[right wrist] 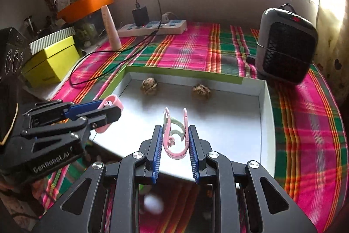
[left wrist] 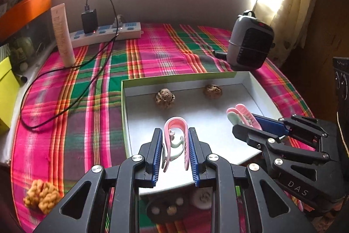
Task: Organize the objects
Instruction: 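Carry the hook with the right tool and the clip with the left tool into the tray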
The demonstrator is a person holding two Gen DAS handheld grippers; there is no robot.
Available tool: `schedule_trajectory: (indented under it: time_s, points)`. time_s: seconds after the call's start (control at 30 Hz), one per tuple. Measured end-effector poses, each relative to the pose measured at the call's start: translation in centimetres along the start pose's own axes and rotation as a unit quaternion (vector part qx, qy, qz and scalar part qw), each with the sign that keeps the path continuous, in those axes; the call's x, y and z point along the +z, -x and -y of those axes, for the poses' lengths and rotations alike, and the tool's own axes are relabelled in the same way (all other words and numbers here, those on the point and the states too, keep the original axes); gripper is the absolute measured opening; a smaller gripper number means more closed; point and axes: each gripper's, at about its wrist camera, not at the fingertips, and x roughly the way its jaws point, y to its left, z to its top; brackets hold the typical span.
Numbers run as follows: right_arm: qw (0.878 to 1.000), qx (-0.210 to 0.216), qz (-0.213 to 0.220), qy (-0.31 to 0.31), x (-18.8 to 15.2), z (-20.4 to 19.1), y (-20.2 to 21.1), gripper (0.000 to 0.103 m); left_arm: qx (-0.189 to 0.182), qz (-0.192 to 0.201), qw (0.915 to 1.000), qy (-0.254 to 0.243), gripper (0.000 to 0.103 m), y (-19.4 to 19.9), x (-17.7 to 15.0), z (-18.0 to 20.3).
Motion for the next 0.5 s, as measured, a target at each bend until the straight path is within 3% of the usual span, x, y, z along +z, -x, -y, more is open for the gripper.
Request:
schedule_trajectory:
  time_s: [0.5]
  points:
    - [0.999,0.007,-0.033,0.009,2.5,1.1,-4.2,0.024,0.008,-0.025,0.9996,0.008,0.021,-3.6,1.0,-1.2]
